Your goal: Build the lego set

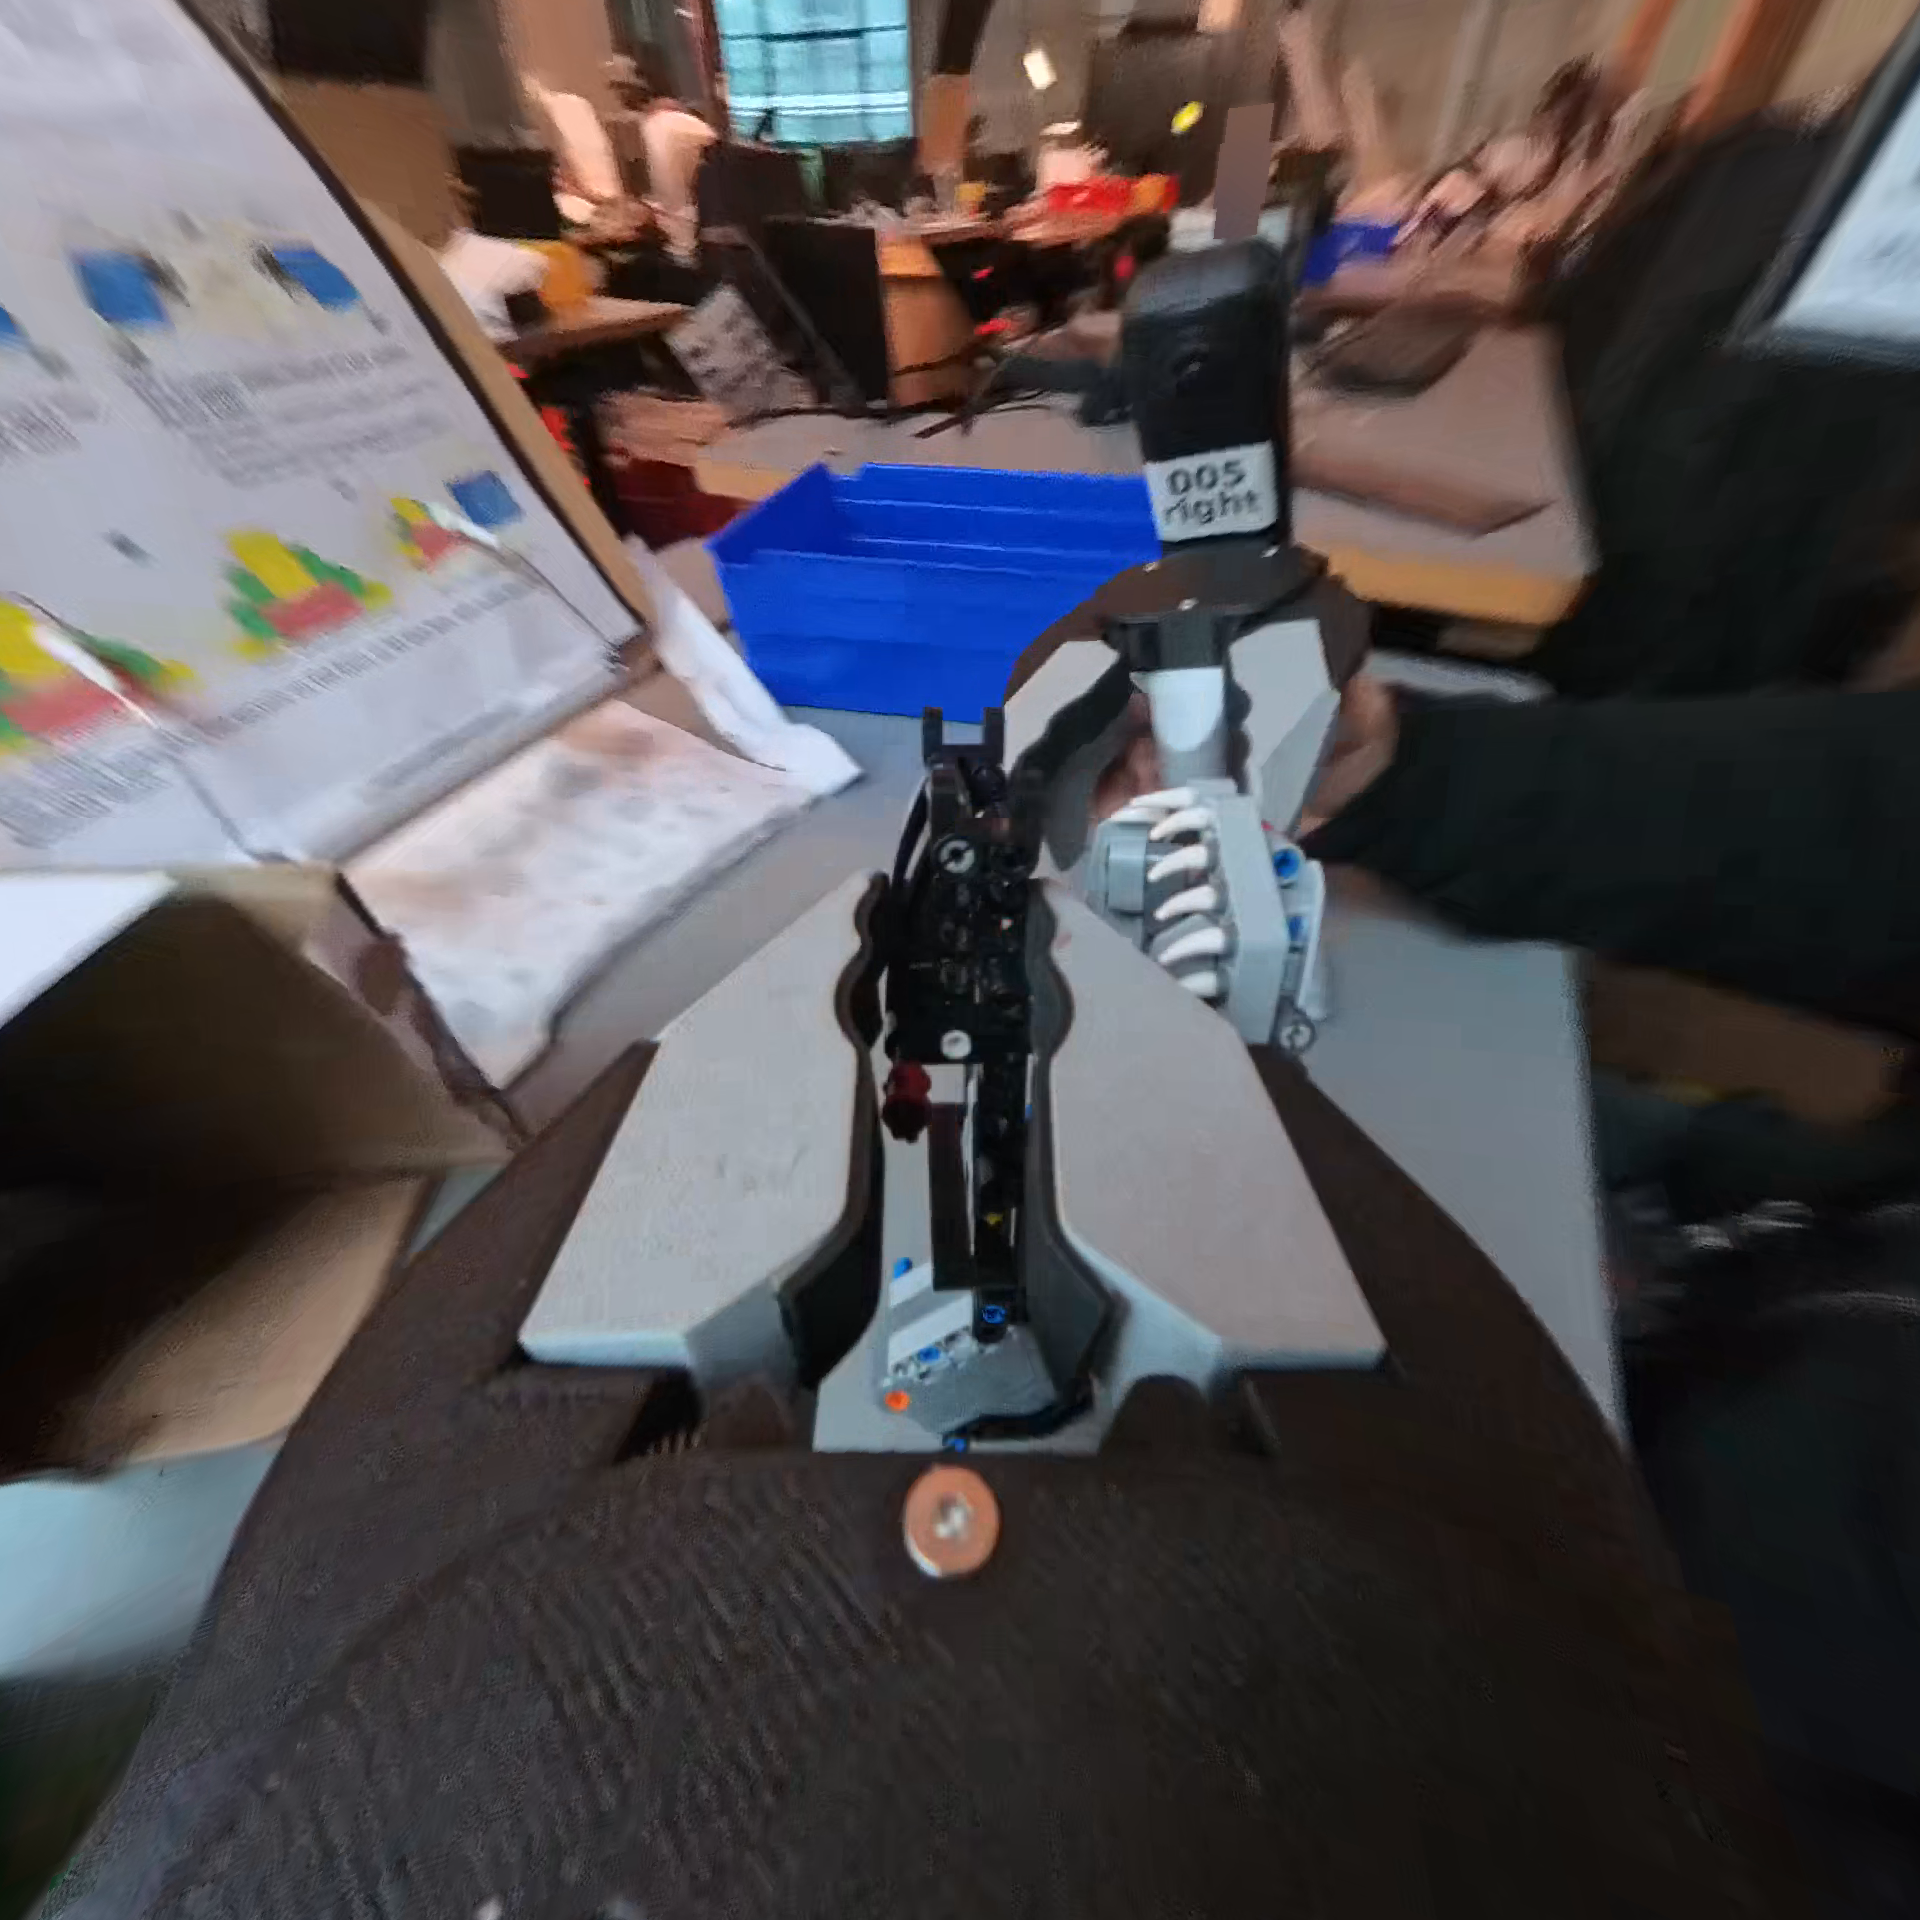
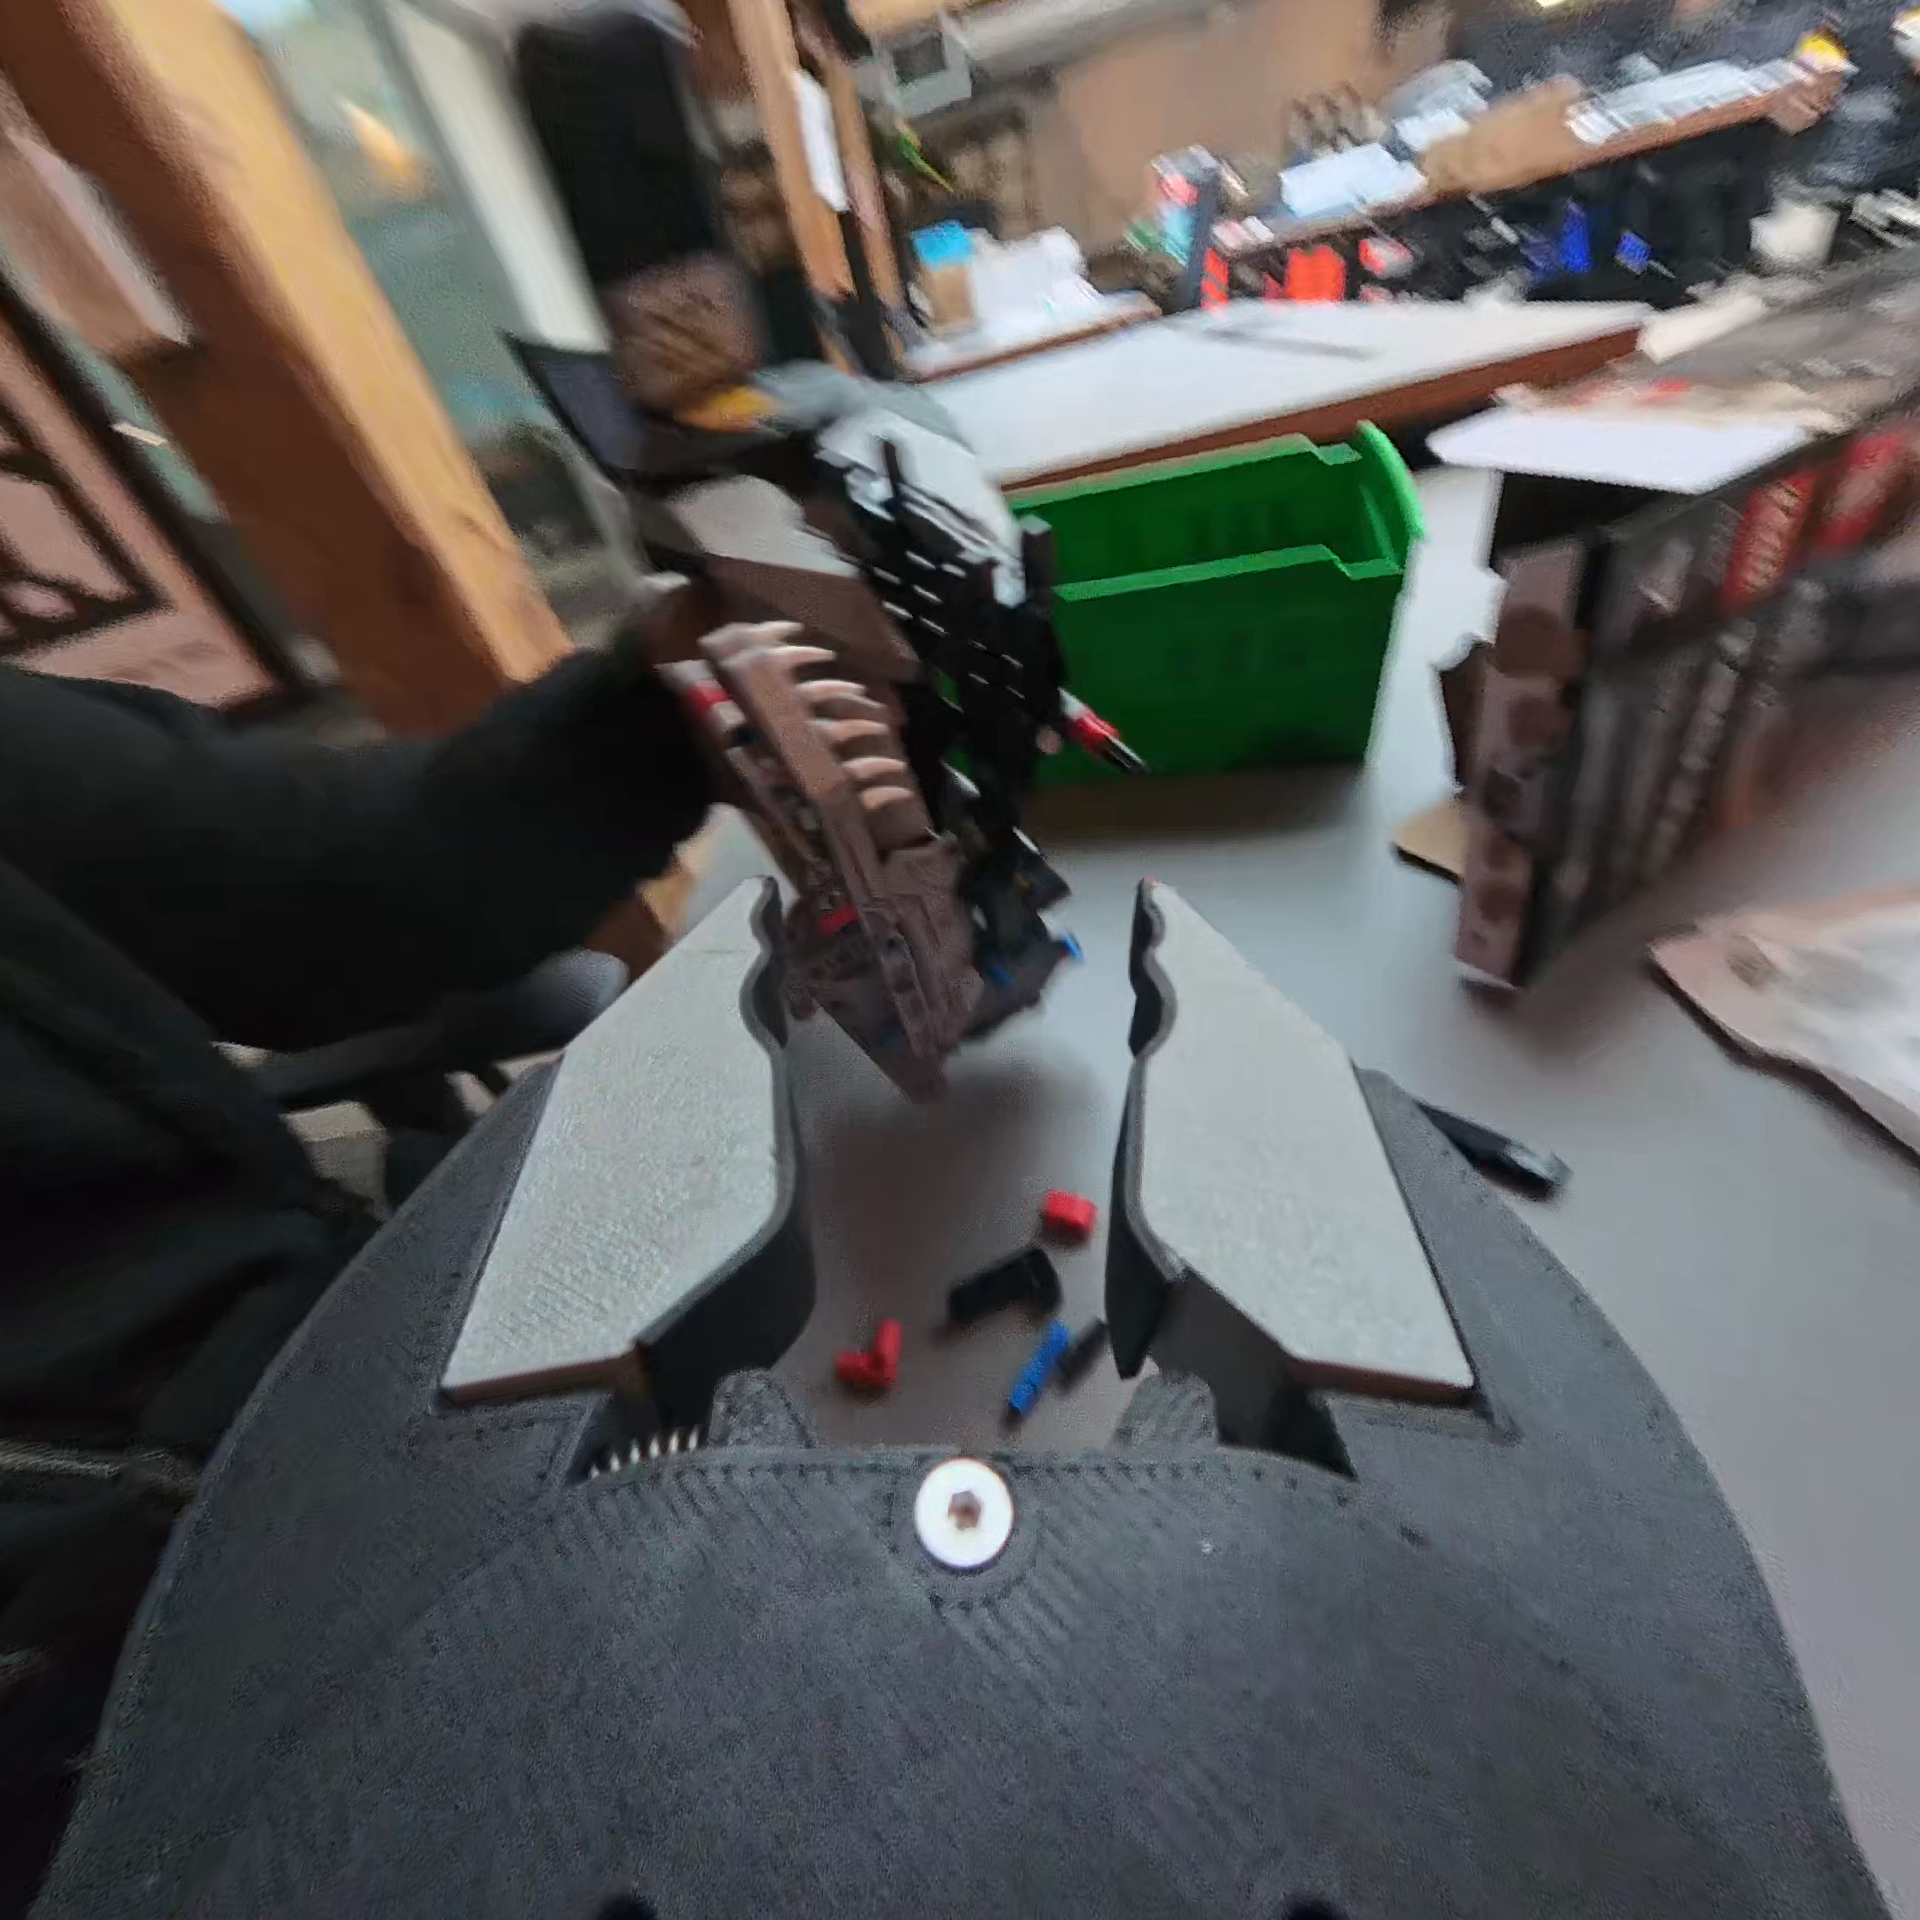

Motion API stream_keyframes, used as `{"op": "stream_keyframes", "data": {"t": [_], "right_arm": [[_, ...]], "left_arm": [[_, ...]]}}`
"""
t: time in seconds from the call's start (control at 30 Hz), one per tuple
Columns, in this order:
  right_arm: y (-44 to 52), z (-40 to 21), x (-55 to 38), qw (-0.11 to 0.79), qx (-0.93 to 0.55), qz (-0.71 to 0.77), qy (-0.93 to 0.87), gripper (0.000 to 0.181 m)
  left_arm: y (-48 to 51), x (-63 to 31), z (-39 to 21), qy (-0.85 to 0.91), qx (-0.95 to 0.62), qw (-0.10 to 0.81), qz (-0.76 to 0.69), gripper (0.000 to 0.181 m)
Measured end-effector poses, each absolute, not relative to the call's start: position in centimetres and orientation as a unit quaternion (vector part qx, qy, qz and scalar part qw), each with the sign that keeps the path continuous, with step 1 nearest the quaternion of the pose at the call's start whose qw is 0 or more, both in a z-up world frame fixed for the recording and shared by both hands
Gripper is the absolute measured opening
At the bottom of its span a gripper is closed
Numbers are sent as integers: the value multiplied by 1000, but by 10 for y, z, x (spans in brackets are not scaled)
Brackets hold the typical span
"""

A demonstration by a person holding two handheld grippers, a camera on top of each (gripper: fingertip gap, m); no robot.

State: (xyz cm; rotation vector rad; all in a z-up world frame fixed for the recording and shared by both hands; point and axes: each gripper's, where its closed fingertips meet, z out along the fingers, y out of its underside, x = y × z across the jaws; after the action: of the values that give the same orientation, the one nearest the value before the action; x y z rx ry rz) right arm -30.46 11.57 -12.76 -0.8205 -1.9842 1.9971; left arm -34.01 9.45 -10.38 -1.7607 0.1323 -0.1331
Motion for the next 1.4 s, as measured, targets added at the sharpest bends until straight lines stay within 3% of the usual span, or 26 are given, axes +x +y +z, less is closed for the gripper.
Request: {"op": "stream_keyframes", "data": {"t": [0.07, 0.13, 0.3, 0.37, 0.4, 0.57, 0.63, 0.7, 0.87, 0.97, 1.0, 1.07, 1.4], "right_arm": [[112, -121, -301, 75, -257, 705, -657, 69], [110, -128, -307, 50, -272, 701, -657, 95], [91, -163, -328, 69, -296, 644, -702, 99], [85, -158, -328, 56, -286, 655, -697, 93], [86, -155, -328, 51, -291, 663, -688, 81], [108, -154, -333, 31, -331, 687, -646, 56], [115, -156, -335, 23, -342, 692, -635, 54], [119, -162, -336, 26, -349, 683, -641, 37], [115, -186, -335, 39, -362, 629, -687, 35], [102, -191, -321, 12, -329, 612, -719, 0], [101, -197, -319, 6, -333, 594, -733, 3], [105, -208, -317, 12, -343, 556, -757, 29], [139, -203, -335, 64, -393, 566, -722, 30]], "left_arm": [[93, -348, -112, 34, -768, 624, -141, 23], [97, -358, -120, 13, -762, 624, -174, 23], [113, -345, -118, 47, -724, 622, -296, 24], [121, -347, -120, 51, -722, 617, -309, 24], [125, -355, -120, 37, -721, 621, -305, 24], [133, -386, -123, -31, -731, 636, -244, 38], [130, -395, -126, -51, -739, 634, -221, 50], [125, -405, -127, -72, -745, 634, -193, 53], [101, -411, -120, -99, -745, 639, -161, 60], [90, -390, -129, -86, -754, 624, -187, 67], [86, -386, -139, -82, -769, 608, -179, 67], [78, -383, -160, -81, -801, 576, -143, 71], [27, -397, -201, -100, -868, 486, 0, 65]]}}
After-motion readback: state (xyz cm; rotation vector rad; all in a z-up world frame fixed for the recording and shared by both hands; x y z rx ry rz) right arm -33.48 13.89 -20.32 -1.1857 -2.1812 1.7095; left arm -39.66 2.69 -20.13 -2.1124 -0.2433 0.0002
